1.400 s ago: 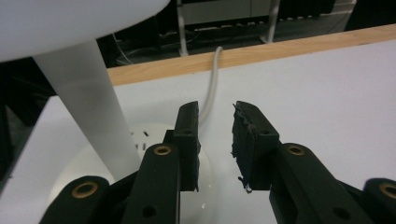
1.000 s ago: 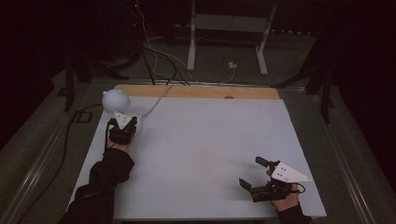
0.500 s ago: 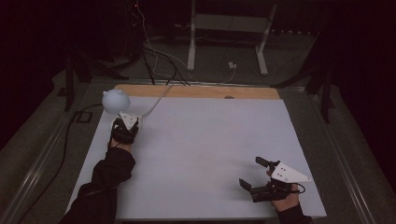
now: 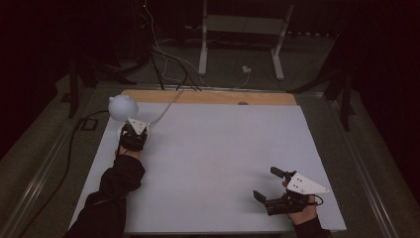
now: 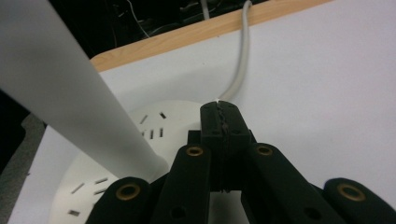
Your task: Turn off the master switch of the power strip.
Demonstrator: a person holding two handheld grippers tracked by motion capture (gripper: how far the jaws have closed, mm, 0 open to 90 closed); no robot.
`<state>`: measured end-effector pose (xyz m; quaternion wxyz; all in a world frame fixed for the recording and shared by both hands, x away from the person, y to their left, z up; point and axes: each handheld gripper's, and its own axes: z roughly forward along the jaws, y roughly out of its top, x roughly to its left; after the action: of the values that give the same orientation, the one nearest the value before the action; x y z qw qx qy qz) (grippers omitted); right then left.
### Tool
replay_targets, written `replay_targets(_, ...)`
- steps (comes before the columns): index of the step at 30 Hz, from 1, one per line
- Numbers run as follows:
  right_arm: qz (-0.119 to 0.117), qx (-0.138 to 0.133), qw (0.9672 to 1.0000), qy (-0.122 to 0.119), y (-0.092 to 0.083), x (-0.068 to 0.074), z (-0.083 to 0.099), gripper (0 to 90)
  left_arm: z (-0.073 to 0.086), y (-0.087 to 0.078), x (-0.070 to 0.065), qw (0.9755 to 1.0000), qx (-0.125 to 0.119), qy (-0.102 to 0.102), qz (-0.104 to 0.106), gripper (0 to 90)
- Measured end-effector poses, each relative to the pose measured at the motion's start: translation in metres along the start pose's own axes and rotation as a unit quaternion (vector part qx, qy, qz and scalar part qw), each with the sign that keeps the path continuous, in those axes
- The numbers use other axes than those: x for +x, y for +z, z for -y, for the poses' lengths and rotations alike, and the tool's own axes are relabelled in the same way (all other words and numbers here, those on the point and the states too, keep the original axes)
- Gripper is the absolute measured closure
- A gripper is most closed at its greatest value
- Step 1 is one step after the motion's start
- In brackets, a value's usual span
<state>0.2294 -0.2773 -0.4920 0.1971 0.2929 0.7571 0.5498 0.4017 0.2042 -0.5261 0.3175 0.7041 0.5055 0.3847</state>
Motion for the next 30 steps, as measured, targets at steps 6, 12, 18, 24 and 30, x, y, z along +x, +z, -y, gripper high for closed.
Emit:
replay_targets(6, 0.001, 0.0, 1.0, 0.0, -0.0002, -0.0003, 0.0, 0.0, -0.0005, 0.0004, -0.0009, 0.9999, 0.003, 0.01, -0.007, 90.0)
replay_targets(12, 0.001, 0.001, 1.0, 0.0, -0.0001, 0.0001, 0.0, 0.0, -0.0004, 0.001, -0.0027, 0.9996, 0.007, 0.023, -0.011, 90.0)
replay_targets(18, 0.002, 0.001, 1.0, 0.0, -0.0004, 0.0007, -0.0003, 0.0, 0.0011, 0.0021, -0.007, 0.9987, 0.007, 0.046, -0.023, 90.0)
replay_targets(24, 0.001, 0.002, 1.0, 0.0, -0.0001, 0.0009, -0.0002, 0.0, 0.0007, 0.002, -0.0065, 0.9981, 0.011, 0.055, -0.025, 90.0)
replay_targets(30, 0.001, 0.003, 1.0, 0.0, 0.0005, 0.0011, -0.0001, 0.0, 0.0002, 0.0021, -0.0051, 0.9983, 0.013, 0.054, -0.02, 90.0)
